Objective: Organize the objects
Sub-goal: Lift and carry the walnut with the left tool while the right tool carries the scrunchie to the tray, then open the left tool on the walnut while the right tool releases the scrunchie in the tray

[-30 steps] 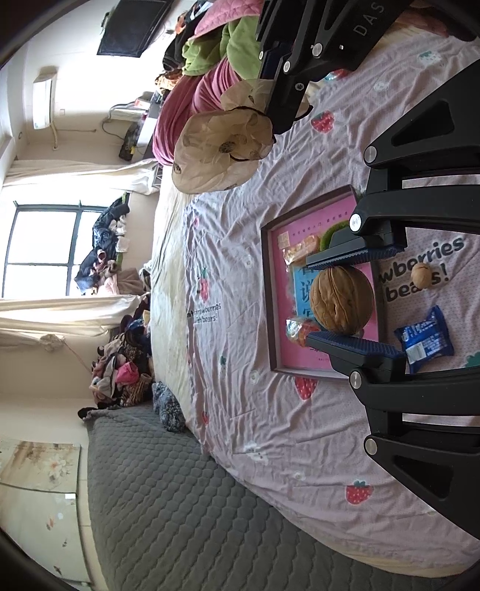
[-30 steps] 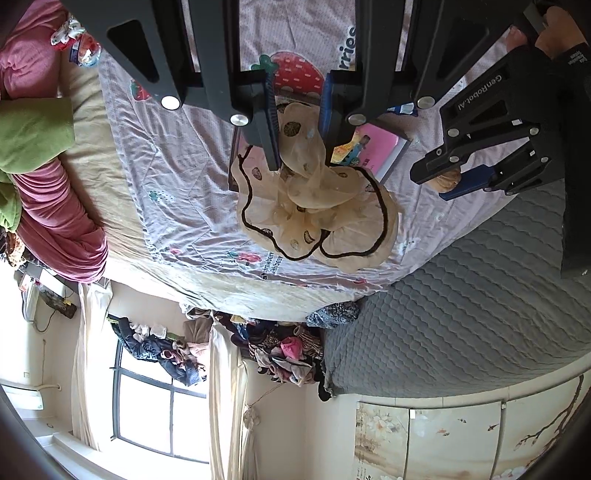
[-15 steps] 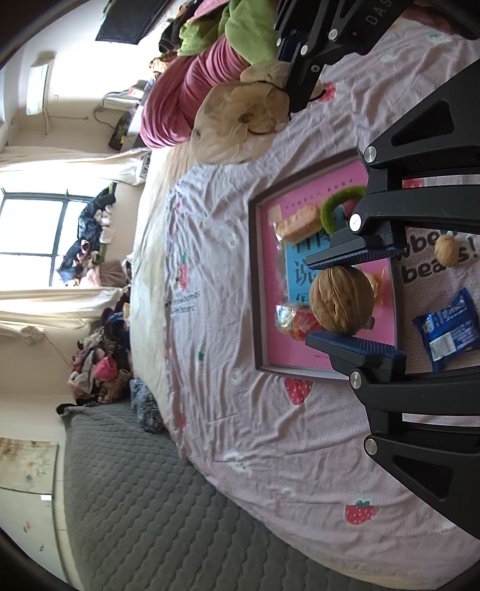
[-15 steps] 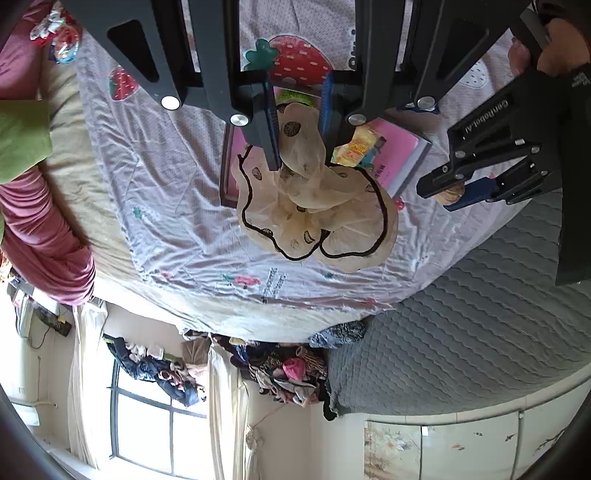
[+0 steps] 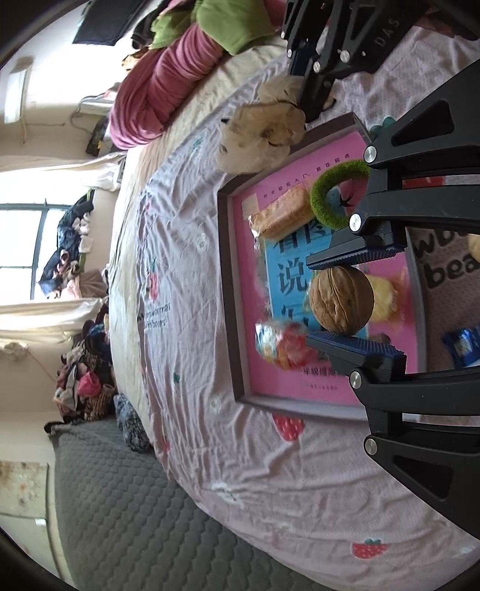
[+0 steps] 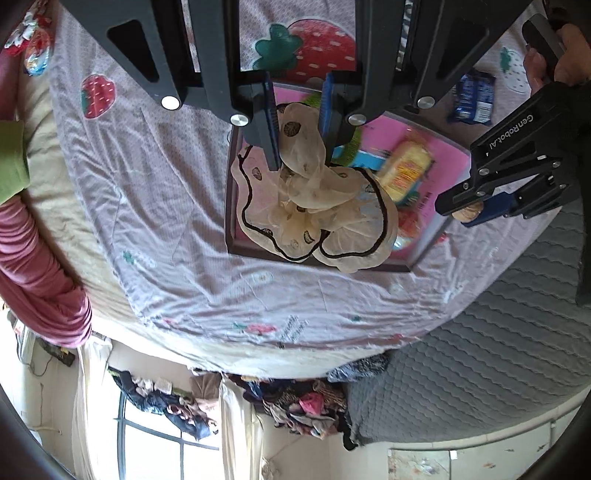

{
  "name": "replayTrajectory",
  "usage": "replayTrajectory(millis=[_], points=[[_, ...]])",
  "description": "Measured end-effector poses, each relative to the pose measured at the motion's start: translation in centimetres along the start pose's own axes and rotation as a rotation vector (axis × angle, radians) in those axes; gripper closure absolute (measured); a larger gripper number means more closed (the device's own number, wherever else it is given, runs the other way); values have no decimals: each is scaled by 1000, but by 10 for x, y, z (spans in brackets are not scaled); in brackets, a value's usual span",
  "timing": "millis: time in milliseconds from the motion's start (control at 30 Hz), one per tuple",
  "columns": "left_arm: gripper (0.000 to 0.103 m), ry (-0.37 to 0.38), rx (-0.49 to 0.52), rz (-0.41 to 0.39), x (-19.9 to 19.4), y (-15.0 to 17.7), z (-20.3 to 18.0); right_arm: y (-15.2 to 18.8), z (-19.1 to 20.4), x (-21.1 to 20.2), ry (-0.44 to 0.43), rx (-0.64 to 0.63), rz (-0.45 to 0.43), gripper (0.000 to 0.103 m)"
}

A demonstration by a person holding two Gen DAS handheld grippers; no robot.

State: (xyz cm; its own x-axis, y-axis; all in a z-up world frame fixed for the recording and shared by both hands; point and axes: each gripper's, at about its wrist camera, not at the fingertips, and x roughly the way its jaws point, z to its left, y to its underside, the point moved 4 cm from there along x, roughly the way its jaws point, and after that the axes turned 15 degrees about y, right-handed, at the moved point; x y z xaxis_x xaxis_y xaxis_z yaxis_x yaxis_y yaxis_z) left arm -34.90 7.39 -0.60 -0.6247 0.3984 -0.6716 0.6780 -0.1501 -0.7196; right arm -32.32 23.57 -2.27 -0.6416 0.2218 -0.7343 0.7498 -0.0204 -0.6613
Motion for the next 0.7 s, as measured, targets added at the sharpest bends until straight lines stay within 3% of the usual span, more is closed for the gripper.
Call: replayTrajectory(millis=[300,700], points=[[67,-13,14,26,40,6,-11,17,-3,42,16,-10,67,83],[67,-48,46,48,56,16,-19,30,-1,60,27,-40,110,83]])
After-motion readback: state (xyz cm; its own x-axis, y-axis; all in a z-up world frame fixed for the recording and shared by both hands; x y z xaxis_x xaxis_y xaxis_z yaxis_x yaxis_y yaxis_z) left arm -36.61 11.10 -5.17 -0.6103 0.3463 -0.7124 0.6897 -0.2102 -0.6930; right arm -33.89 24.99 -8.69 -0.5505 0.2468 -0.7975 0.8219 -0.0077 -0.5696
